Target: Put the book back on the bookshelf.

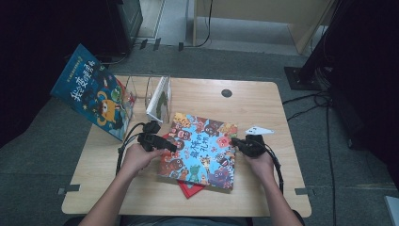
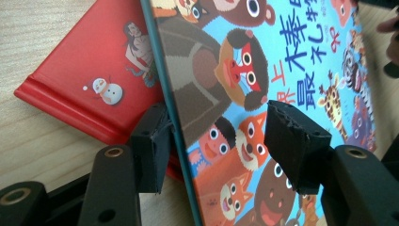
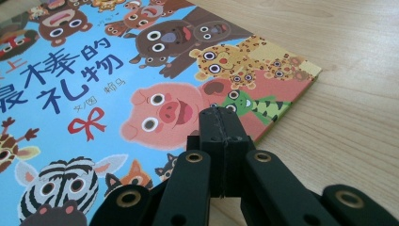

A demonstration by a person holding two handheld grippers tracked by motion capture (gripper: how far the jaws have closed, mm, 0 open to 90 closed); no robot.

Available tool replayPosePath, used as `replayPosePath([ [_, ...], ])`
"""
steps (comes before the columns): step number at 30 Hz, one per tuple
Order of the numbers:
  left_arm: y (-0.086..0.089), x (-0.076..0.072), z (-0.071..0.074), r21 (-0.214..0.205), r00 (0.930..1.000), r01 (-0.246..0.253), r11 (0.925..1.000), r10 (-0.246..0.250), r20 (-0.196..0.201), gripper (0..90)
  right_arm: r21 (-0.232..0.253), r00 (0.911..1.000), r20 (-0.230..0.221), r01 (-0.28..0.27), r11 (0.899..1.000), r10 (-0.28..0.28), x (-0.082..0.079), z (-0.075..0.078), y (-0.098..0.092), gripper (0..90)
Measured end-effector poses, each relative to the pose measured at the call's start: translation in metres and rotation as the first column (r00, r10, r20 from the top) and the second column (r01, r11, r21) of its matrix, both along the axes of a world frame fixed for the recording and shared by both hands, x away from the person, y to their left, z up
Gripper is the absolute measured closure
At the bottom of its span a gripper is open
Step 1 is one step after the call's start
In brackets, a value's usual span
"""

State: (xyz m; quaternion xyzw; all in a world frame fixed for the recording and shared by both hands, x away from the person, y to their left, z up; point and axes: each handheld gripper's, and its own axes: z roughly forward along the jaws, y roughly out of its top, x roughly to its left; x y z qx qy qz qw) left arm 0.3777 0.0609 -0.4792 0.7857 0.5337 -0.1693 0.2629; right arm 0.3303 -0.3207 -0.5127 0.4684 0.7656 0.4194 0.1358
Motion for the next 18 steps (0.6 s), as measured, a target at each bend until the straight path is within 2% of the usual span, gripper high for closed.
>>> replayPosePath([
  [3, 0.0, -0.001, 0.0, 0.006, 0.9999, 0.005, 1.0, -0.005, 0.014, 45.8, 0.007, 1.0, -0.001, -0.001, 1.0, 0.001, 0.0, 0.0, -0.001, 90.0],
  [6, 0.0, -0.002, -0.001, -0.003, 0.9998, 0.004, 1.0, -0.004, 0.022, 46.2, -0.006, 1.0, 0.005, -0.004, 1.0, 0.004, -0.001, 0.0, -0.002, 90.0],
  [18, 0.001, -0.003, -0.001, -0.01, 0.9998, -0.001, 1.0, 0.002, 0.021, 46.1, -0.027, 0.9998, 0.004, -0.019, 0.999, 0.019, -0.013, 0.002, -0.007, 90.0],
])
